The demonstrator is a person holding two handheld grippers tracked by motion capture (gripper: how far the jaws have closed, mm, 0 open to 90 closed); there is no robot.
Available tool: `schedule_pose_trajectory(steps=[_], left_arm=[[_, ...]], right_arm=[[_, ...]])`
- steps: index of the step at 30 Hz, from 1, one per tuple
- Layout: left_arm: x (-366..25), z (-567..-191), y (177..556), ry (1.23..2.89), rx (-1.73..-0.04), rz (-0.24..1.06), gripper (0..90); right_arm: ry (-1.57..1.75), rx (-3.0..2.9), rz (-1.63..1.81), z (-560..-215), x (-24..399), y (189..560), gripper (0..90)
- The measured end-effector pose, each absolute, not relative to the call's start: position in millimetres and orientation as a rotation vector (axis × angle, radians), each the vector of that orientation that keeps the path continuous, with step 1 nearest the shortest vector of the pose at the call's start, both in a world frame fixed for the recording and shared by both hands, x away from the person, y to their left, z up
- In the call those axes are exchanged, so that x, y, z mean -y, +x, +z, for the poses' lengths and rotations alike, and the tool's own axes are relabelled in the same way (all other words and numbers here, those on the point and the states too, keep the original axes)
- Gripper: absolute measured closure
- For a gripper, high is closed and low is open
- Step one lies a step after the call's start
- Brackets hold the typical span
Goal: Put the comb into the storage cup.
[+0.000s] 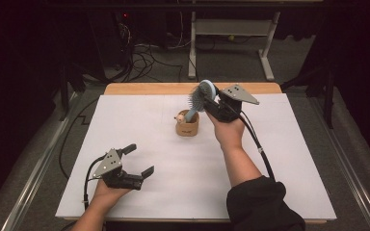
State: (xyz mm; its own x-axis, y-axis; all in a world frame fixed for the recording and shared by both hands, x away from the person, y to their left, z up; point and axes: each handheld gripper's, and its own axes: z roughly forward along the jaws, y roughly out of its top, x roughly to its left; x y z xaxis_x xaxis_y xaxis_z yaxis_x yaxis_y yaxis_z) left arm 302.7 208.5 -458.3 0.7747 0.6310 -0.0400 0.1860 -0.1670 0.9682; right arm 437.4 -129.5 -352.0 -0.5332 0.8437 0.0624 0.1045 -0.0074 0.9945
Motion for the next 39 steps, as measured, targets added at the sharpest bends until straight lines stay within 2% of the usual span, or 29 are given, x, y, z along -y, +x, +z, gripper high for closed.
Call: schedule_pose_trajectory(steps=[26,39], left_arm=[[-208,-459,303,1.729,-0.639,0.445,0.4],[-208,-459,303,1.732,-0.635,0.442,0.4]], right_arm=[[1.014,-1.707,1.588,-362,123,446,57.3],[1.093,-1.703,1.548,-362,129,449,47.0]])
